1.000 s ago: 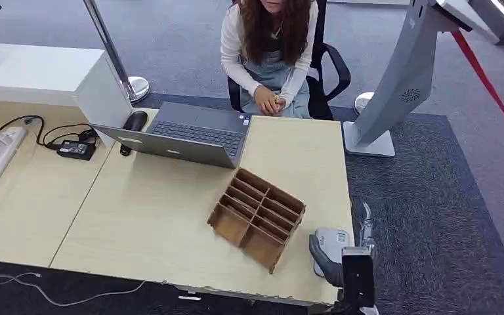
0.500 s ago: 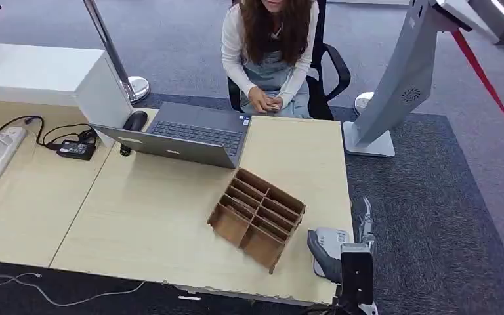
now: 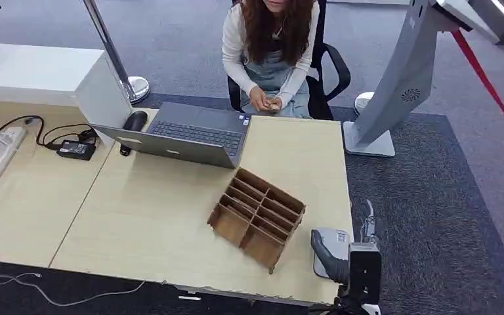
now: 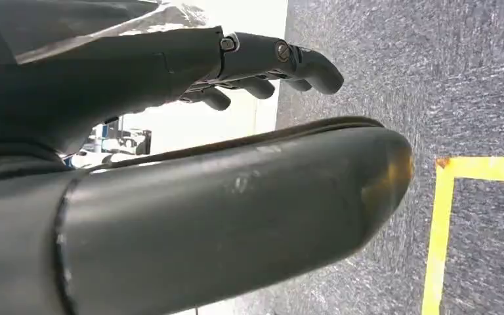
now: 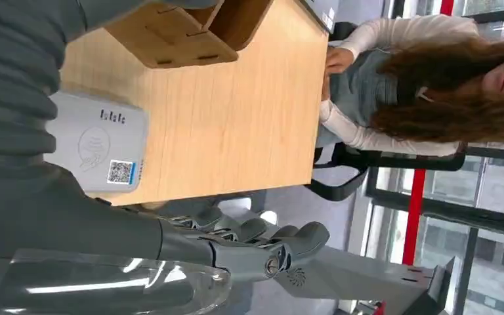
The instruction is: Pass the card to the sensor for recognition and then transmit it.
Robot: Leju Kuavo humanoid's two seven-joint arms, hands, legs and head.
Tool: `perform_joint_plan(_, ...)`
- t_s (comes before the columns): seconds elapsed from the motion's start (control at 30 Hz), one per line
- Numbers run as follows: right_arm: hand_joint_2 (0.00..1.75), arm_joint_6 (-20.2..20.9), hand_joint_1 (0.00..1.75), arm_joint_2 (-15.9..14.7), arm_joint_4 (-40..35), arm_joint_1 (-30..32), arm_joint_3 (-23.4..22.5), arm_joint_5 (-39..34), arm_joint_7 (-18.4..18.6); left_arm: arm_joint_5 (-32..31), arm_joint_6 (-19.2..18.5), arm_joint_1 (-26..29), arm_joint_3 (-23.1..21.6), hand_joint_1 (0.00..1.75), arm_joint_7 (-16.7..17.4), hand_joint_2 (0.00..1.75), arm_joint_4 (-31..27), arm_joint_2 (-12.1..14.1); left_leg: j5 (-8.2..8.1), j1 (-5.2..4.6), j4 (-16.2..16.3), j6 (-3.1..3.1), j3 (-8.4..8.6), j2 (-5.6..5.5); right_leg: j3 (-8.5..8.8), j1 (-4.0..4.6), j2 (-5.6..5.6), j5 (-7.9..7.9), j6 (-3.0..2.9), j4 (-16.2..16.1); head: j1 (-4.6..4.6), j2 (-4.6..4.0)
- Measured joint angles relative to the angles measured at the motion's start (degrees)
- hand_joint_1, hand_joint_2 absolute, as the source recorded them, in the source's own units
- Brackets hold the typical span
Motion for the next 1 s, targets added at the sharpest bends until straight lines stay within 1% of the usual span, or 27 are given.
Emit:
perform_joint_plan(0.47,1.75,0.00,0.00,-0.33,0.00,0.13,0.07,-0.65,0.22,0.81,-0.33,-0.03,-0.55,0.00,0.00,0.00,0.00,0.00,0.00,0.00,0.00,0.00,0.00,0.00,0.01,0.00,0.00,0.00,0.00,0.00,0.00,0.02)
perform_joint_plan(0.57,1.75,0.02,0.00,-0.50,0.00,-0.12,0.31,-5.23,0.28,1.07,-0.06,-0.05,-0.55,0.00,0.00,0.00,0.00,0.00,0.00,0.00,0.00,0.00,0.00,0.00,0.01,0.00,0.00,0.00,0.00,0.00,0.00,0.02)
perform_joint_plan(0.67,1.75,0.02,0.00,-1.40,0.00,-0.99,1.73,-15.36,-0.81,1.33,-0.07,-0.08,-0.55,0.00,0.00,0.00,0.00,0.02,0.00,0.00,0.00,0.00,0.00,0.00,0.01,0.00,0.00,0.00,0.00,0.00,0.00,0.00)
perform_joint_plan(0.7,1.75,0.02,0.00,-1.77,0.00,-1.27,2.21,-17.31,-1.27,1.42,-0.07,-0.12,-0.55,0.00,0.00,0.00,0.00,0.02,0.00,0.00,0.00,0.00,0.00,0.00,0.01,0.00,0.00,0.00,0.00,0.00,0.00,0.00)
perform_joint_plan(0.8,1.75,0.04,0.00,-2.73,0.00,-2.10,3.50,-20.15,-2.25,1.55,-0.02,-0.12,-0.55,0.00,0.00,0.00,0.00,0.04,0.01,0.00,0.00,0.00,0.00,0.00,0.02,0.00,0.00,0.00,0.00,0.00,0.00,0.00)
perform_joint_plan(1.0,1.75,0.02,0.00,-3.93,0.00,-2.48,4.85,-21.68,-3.91,1.79,0.18,-0.13,-0.55,0.00,0.00,0.00,-0.09,0.09,0.00,0.00,0.00,0.00,0.00,0.00,0.02,0.00,0.00,0.00,0.00,0.00,0.00,0.00)
